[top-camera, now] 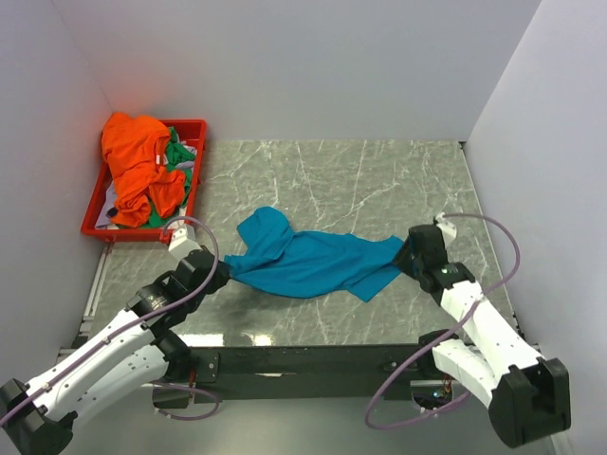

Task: Fold and stack the t-shirts
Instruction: Flatten the tshirt out

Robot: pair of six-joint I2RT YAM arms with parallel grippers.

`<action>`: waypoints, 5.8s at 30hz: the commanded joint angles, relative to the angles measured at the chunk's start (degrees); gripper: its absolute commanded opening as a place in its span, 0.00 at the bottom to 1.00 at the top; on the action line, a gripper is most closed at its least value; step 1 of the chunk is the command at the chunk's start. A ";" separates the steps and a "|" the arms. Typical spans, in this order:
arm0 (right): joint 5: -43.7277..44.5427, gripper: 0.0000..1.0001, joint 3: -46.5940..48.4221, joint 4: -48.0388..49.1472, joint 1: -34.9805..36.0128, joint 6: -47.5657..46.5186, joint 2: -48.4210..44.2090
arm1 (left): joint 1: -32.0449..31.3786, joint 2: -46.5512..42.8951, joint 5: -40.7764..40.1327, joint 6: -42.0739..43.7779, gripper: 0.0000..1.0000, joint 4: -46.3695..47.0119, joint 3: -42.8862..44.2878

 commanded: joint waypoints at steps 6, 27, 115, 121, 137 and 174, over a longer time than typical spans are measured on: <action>0.26 0.55 -4.13 5.74 -1.19 2.66 1.44 | 0.10 -0.67 -2.24 -0.89 0.01 3.04 0.15; -1.75 0.00 17.03 6.53 -1.28 -2.79 21.84 | 0.10 -2.34 -7.51 2.54 0.01 -1.36 3.05; -5.54 0.45 16.01 5.21 -6.02 -2.88 37.23 | 1.51 -0.41 -5.14 4.91 0.01 0.49 3.84; -6.24 0.37 14.87 6.18 -6.02 -3.23 38.02 | 1.51 0.03 -5.14 5.18 0.01 0.92 4.28; -8.61 0.00 21.80 -4.97 -7.07 -3.50 11.70 | 1.60 2.67 -9.61 8.51 0.01 -1.88 14.03; -15.64 0.00 73.22 -0.44 -9.36 -3.14 15.94 | 17.73 36.22 2.64 25.49 0.01 15.15 60.87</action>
